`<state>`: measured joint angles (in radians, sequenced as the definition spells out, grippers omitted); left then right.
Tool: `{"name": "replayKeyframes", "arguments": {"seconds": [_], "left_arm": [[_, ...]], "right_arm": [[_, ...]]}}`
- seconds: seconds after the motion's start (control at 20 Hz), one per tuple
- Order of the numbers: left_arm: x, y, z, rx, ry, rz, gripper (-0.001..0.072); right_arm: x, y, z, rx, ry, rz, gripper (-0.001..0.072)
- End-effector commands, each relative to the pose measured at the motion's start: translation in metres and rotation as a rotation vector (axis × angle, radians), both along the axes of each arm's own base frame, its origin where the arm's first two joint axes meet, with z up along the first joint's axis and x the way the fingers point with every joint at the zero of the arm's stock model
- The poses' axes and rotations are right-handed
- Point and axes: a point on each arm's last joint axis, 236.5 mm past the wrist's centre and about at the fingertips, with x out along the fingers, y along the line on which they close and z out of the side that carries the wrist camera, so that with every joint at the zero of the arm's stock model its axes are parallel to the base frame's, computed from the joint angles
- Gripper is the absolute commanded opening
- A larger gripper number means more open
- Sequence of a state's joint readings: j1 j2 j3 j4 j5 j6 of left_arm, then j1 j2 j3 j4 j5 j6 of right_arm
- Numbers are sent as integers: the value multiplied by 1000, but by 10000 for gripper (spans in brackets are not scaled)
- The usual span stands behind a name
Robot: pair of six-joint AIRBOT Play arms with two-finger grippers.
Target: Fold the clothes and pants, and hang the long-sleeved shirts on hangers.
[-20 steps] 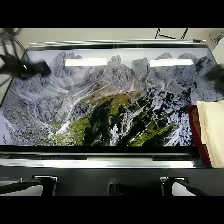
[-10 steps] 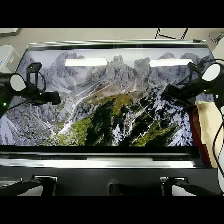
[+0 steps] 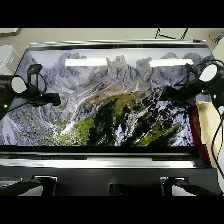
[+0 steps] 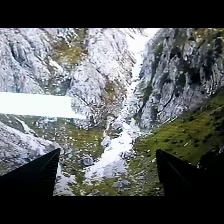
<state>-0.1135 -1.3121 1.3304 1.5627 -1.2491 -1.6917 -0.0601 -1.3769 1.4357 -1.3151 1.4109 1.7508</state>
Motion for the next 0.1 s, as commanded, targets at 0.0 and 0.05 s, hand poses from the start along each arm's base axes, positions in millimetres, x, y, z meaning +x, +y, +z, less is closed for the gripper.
{"name": "replayKeyframes", "arguments": {"seconds": [0.0,0.05], "left_arm": [[0,0,0,0,-1,0,707],[0,0,0,0,-1,0,707]], "right_arm": [[0,1,0,0,2,2,682],[0,1,0,0,2,2,682]]}}
